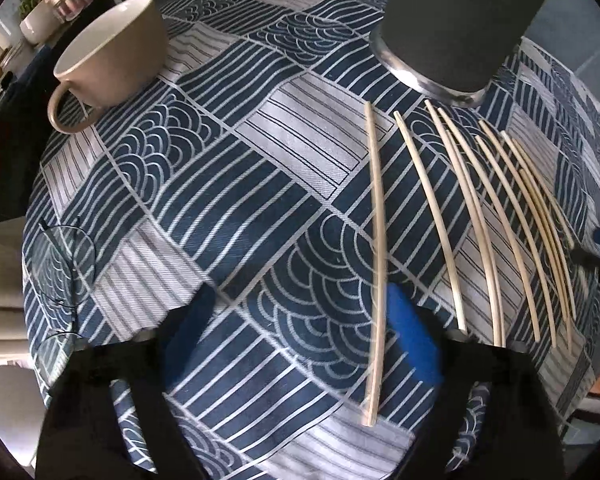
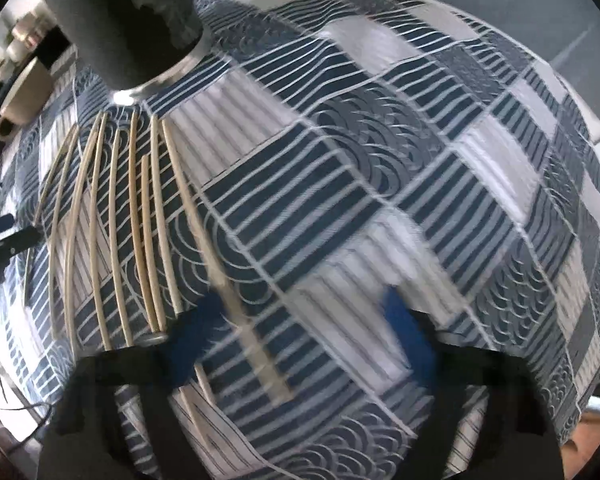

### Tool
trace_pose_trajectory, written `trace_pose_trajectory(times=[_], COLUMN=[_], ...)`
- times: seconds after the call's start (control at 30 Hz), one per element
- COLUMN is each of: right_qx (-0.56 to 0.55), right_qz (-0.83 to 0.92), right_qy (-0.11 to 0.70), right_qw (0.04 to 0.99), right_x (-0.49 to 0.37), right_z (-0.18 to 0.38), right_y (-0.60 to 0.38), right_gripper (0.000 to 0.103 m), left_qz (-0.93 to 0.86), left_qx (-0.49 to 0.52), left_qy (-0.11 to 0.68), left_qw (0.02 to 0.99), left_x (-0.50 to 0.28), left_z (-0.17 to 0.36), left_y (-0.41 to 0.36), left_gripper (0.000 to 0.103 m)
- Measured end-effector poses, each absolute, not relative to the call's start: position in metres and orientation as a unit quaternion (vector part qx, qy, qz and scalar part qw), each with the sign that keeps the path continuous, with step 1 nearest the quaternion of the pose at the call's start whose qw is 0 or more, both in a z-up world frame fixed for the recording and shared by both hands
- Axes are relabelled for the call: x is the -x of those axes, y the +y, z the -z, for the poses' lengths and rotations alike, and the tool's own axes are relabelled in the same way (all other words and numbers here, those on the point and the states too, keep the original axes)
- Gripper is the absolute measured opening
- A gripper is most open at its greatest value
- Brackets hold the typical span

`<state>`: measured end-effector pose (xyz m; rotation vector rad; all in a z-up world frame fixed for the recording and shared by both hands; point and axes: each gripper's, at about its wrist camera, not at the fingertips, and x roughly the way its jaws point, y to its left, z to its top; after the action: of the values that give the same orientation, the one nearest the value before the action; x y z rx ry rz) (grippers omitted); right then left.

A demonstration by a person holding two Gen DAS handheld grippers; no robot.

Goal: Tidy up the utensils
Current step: 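Lower the left tool onto one chopstick and close it while the right tool grasps another, then lift the left tool's chopstick over the black holder while the right tool carries its chopstick there too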

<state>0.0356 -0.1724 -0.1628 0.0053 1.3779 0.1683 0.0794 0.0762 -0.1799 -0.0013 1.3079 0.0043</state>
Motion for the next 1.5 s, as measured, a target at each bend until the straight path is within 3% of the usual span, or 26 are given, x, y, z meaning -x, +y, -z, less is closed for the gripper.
trace_pose_trajectory(times=[0.03,0.07,0.1,0.2,0.67,0.97,1.5], right_qx=[-0.004,-0.004,-0.004,0.007,-0.149,-0.148,-0.13], right_qz=[-0.076,-0.077,-0.079,-0.088,-0.164,-0.224,-0.29], right_qy=[0.634,0.632,0.631,0.636,0.645,0.6,0.504], right_qw=[0.77,0.771,0.772,0.766,0.731,0.753,0.803], right_x=[-0.032,-0.029,-0.026,-0.021,0.029,0.011,-0.062], right_z=[0.161,0.16,0.16,0.162,0.153,0.11,0.021], right_y=[-0.18,-0.187,-0.194,-0.204,-0.246,-0.235,-0.202], right_gripper=[0.039,0.021,0.01,0.006,0.005,0.005,0.005], left_qz=[0.001,0.005,0.008,0.012,0.008,-0.002,0.023], left_qx=[-0.001,-0.004,-0.005,-0.01,0.066,0.042,0.027], left_qy=[0.608,0.606,0.607,0.613,0.646,0.628,0.52], left_qw=[0.794,0.795,0.795,0.79,0.76,0.777,0.853], left_x=[-0.076,-0.072,-0.07,-0.064,0.014,0.029,-0.094], left_z=[0.176,0.173,0.172,0.17,0.167,0.133,0.02], left_y=[0.082,0.087,0.091,0.105,0.175,0.187,0.114], left_gripper=[0.063,0.05,0.036,0.006,0.005,0.005,0.005])
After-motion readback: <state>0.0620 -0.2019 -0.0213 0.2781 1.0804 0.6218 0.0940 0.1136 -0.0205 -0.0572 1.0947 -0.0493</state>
